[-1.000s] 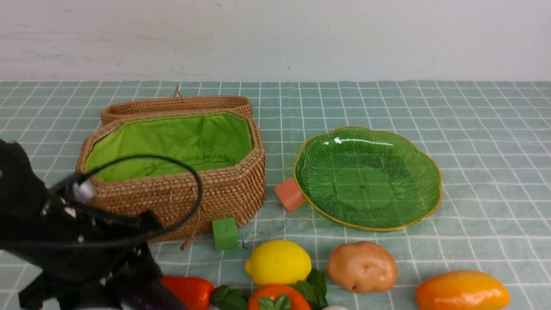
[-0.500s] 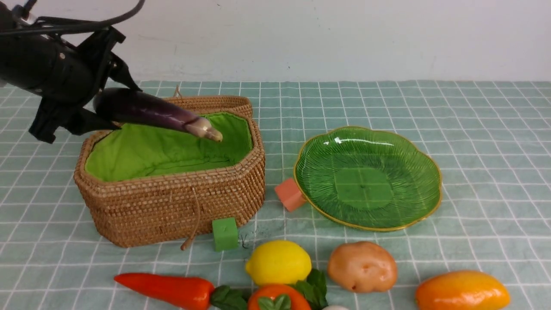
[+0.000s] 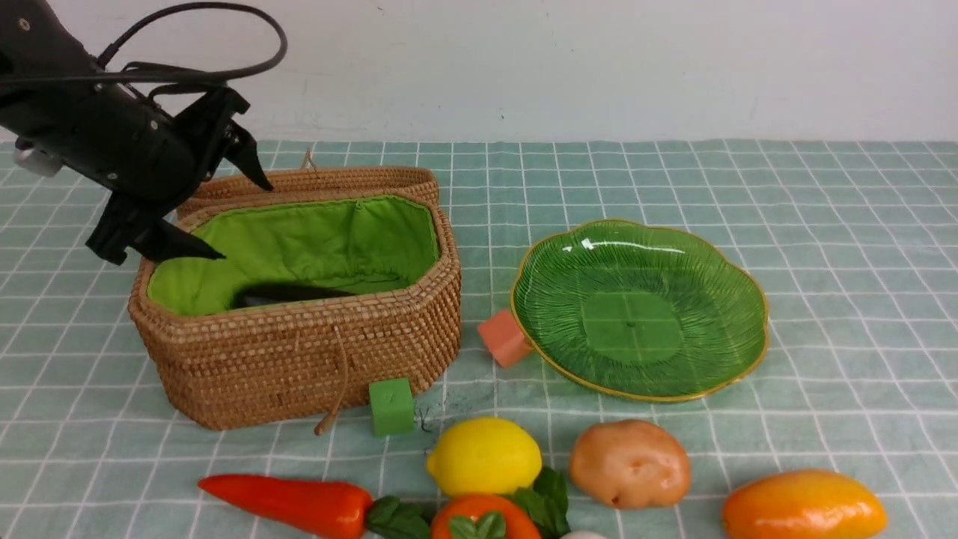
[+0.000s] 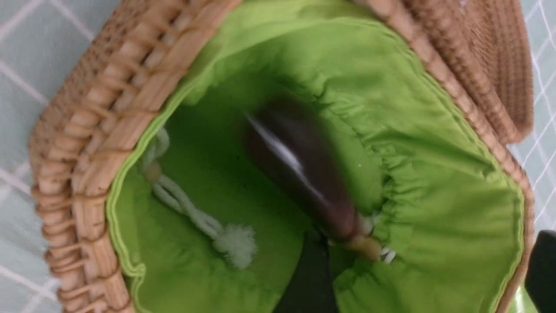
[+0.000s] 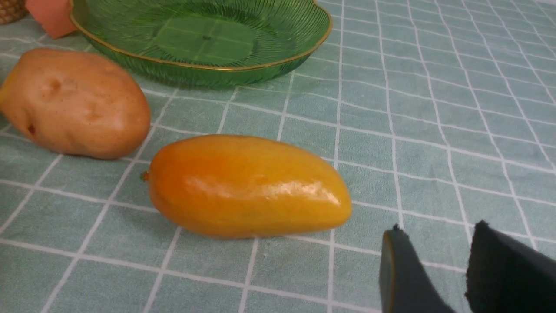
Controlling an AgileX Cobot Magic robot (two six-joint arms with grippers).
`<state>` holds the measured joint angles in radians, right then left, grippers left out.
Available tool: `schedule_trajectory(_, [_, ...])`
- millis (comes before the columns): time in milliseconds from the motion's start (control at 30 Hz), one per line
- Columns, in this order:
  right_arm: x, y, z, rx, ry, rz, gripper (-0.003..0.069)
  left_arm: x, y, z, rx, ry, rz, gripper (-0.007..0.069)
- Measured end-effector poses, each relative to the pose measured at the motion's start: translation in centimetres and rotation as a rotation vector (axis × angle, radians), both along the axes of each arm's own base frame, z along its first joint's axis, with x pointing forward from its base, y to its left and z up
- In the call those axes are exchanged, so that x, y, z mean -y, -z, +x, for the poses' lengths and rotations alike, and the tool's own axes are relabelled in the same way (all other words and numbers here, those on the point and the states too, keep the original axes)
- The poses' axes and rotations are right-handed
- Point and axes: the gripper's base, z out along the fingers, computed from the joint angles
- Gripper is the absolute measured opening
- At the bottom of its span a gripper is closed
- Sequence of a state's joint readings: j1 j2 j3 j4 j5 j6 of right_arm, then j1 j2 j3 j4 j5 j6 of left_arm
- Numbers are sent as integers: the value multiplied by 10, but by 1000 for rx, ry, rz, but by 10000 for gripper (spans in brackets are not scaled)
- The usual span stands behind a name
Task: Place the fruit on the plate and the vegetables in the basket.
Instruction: Use the left arm to grab an eggplant and put it into the left basket, then use the left arm to grab a carrot and put it into the left basket
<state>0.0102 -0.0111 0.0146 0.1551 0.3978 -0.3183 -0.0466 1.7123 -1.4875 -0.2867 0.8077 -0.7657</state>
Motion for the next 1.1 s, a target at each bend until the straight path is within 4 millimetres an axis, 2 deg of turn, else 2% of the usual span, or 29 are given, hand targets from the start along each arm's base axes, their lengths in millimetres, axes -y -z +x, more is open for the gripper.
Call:
schedule_trajectory(133, [0, 0, 0, 0, 0, 0, 241, 1, -26, -8, 41, 175, 106, 575])
schedule_trajectory(200, [0, 0, 0, 0, 0, 0, 241, 6, -47, -17, 86, 324, 174, 550])
schedule_trajectory(233, [0, 0, 0, 0, 0, 0, 241, 7, -48, -19, 88, 356, 188, 548])
schedule_trajectory(333, [0, 0, 0, 0, 0, 0, 241, 29, -76, -49, 152, 717, 338, 514])
schedule_trajectory(367, [0, 0, 0, 0, 0, 0, 241, 32, -78, -53, 158, 742, 346, 512])
schedule_trajectory(400, [0, 0, 0, 0, 0, 0, 241, 45, -85, -67, 183, 884, 402, 507])
schedule_trajectory(467, [0, 0, 0, 0, 0, 0, 241, 57, -90, -83, 218, 995, 463, 504])
schedule_trajectory(600, [0, 0, 0, 0, 0, 0, 241, 74, -74, -116, 203, 1184, 534, 503])
schedule_trajectory(733, [0, 0, 0, 0, 0, 0, 241, 86, -21, -143, 141, 1543, 610, 503])
schedule_trajectory(800, [0, 0, 0, 0, 0, 0, 241, 91, 12, -157, 139, 1831, 657, 503])
schedule_trajectory(867, [0, 0, 0, 0, 0, 0, 241, 93, 31, -163, 176, 2049, 694, 503])
schedule_trajectory(900, [0, 0, 0, 0, 0, 0, 241, 95, 42, -164, 204, 2133, 709, 503])
schedule_trajectory(967, [0, 0, 0, 0, 0, 0, 241, 97, 48, -161, 228, 2161, 727, 503])
schedule_trajectory(1100, [0, 0, 0, 0, 0, 0, 241, 103, 70, -139, 256, 2171, 834, 503])
